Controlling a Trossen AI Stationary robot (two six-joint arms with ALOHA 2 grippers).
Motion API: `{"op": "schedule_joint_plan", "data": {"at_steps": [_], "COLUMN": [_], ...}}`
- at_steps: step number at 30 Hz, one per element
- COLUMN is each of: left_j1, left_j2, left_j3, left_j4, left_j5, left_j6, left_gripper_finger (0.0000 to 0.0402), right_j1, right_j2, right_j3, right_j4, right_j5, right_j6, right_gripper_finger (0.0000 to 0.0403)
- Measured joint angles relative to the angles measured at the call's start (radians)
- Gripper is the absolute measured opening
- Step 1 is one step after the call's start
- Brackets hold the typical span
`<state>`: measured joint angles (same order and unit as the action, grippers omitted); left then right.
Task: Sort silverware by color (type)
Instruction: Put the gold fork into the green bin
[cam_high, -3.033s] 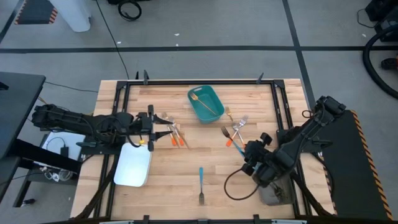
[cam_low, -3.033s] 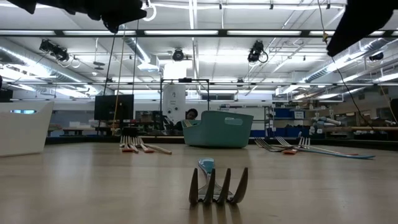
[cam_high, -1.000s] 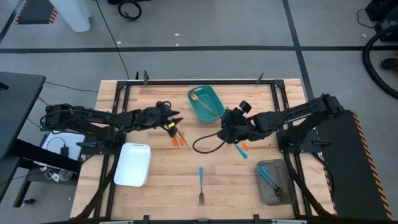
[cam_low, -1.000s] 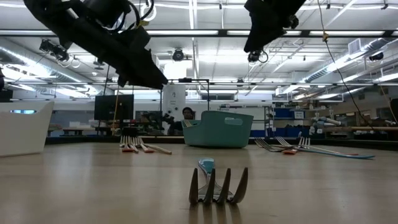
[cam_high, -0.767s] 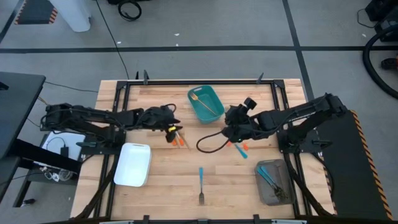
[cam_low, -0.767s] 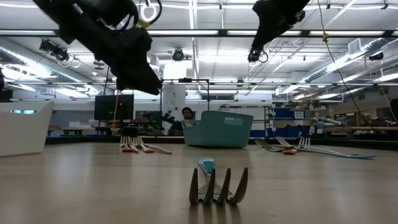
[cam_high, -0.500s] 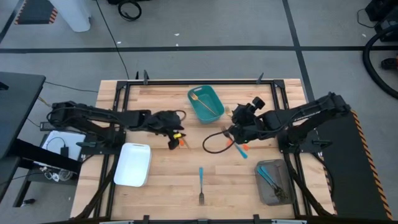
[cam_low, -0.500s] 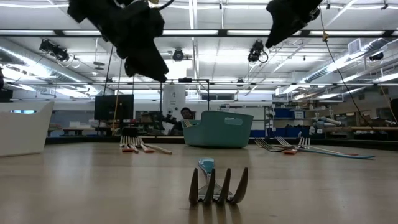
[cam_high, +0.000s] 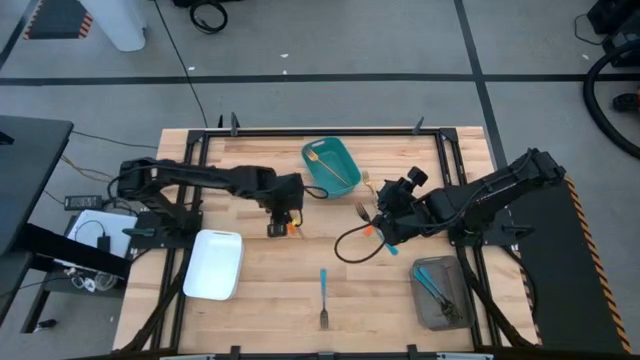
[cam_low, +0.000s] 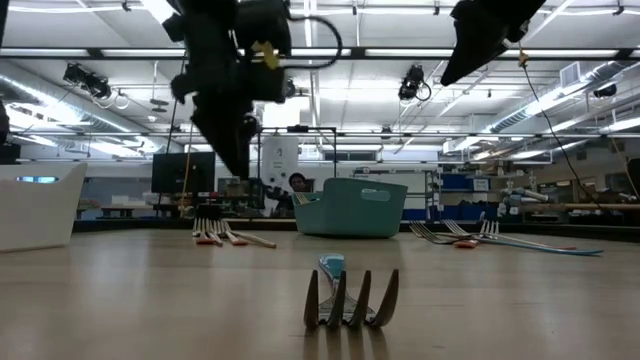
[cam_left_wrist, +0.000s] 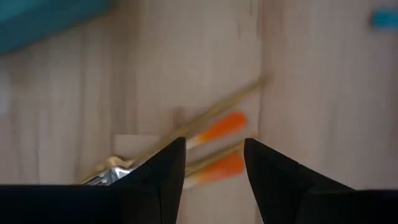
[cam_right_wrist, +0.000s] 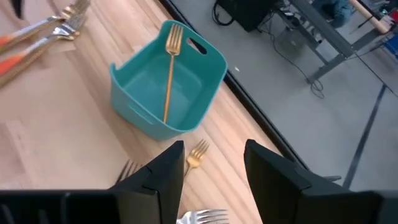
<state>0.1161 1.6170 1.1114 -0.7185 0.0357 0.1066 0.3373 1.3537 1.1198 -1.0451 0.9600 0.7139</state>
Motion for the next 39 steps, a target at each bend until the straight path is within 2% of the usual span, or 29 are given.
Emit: {"op": "schedule_joint_plan", "data": {"at_steps": [10, 20, 27, 39], "left_j1": [0.078, 0.076, 0.076, 0.076], "left_j2": [0.137, 0.154, 0.154, 0.204], "left_j3": [0.001, -0.006, -0.006, -0.006], "left_j4": [-0.078, -0.105, -0.108, -0.094], "left_j5": [0.023, -0.017, -0.091, -0.105], "left_j6": [0.287, 0.509, 0.662, 0.691], "left_gripper_finger": [0.0171, 0.0171, 0.0171, 0.0171], "right_j1": [0.032, 0.032, 0.032, 0.032], "right_j2": [0.0, 0.0, 0.0, 0.001], "right_j3": [0.0, 0.0, 0.0, 0.0], "right_j4": [-0.003, 0.005, 0.009, 0.019], "right_j5": [-0.003, -0.002, -0.001, 0.0], "right_j6": [0.047, 0.054, 0.053, 0.052], "right_gripper_finger": [0.0173, 0.0173, 0.0173, 0.0173]}}
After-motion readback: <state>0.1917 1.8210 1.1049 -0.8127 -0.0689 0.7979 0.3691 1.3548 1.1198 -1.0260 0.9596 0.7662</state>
